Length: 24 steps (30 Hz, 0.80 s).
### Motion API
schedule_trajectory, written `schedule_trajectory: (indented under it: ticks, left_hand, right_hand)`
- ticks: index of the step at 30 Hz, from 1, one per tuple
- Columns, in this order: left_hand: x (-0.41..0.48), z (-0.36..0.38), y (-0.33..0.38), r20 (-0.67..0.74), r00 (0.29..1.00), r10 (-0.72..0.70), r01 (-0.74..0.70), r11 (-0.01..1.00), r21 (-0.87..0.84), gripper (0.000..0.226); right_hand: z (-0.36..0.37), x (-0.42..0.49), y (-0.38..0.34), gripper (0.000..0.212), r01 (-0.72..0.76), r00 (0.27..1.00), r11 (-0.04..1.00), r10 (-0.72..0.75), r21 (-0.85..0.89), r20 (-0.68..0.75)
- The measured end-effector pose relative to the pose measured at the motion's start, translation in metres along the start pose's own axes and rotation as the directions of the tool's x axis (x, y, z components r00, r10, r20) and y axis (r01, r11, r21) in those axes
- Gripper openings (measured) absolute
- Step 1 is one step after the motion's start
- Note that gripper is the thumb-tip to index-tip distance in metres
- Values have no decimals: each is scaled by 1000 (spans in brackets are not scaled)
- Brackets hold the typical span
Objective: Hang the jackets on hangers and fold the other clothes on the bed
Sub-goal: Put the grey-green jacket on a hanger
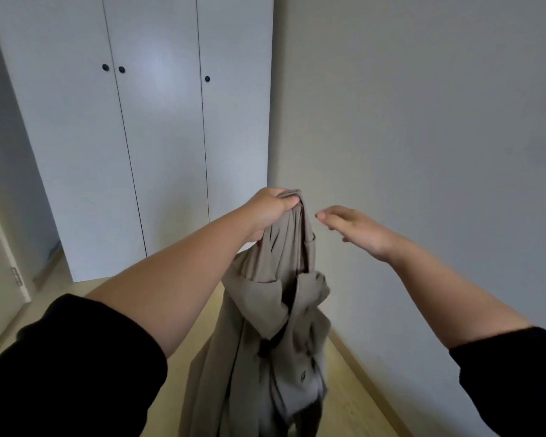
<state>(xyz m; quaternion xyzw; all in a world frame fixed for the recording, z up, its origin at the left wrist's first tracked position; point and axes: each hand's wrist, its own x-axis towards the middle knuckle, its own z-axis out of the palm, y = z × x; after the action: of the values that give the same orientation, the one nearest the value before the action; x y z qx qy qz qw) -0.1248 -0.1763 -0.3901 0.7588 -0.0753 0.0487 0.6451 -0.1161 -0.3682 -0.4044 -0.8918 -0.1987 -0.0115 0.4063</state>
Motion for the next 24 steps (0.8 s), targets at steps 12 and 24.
schedule_trajectory:
  ticks: [12, 24]
  left_hand:
    - [-7, -16, 16, 189, 982, 25, -168, 579, 798, 11]
    - [4, -9, -2, -365, 925, 100, 302, 387, 871, 31]
  right_hand:
    - [23, 9, -1, 14, -159, 829, 918, -76, -364, -555]
    - [-74, -11, 21, 29, -541, 764, 798, 334, -266, -553]
